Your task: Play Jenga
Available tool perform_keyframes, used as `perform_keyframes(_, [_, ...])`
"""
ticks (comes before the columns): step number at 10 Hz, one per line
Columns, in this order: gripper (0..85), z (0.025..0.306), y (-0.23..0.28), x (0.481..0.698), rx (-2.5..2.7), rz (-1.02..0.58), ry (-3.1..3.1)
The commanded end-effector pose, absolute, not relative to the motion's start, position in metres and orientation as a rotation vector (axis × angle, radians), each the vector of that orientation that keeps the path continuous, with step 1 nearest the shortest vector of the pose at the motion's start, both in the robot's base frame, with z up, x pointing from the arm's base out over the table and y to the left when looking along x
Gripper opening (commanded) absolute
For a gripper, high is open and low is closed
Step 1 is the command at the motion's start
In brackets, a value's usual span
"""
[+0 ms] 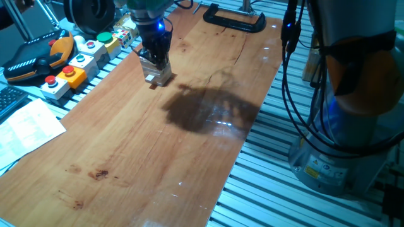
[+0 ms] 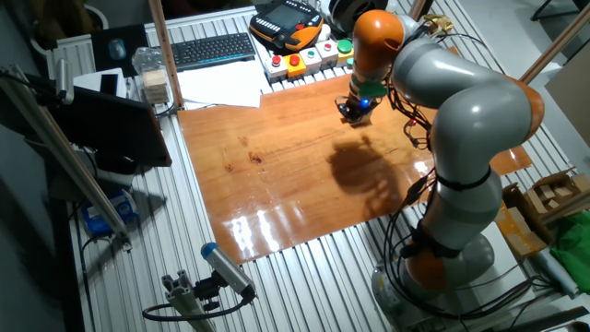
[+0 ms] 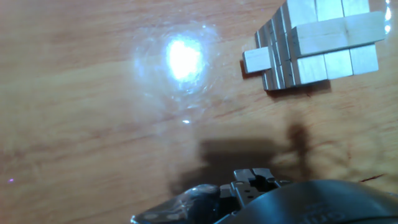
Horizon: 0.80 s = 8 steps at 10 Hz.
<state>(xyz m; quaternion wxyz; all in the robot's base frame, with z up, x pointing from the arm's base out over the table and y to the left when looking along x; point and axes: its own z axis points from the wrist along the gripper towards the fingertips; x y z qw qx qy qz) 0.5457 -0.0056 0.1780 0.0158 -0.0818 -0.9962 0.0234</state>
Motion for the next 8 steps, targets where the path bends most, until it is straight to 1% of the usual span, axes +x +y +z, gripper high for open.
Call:
perform_keyframes(1, [0.7, 0.174, -0.005, 0.548, -0.274, 0.077, -3.095])
perform_keyframes(3, [0.7, 0.161, -0.006, 0.557, -0.359, 0.080, -3.077])
perform_keyframes(4, [0.7, 0.156, -0.008, 0.561, -0.410, 0.109, -3.074])
perform_keyframes(8, [0.7, 0.145, -0.011, 0.568, -0.673, 0.116, -3.034])
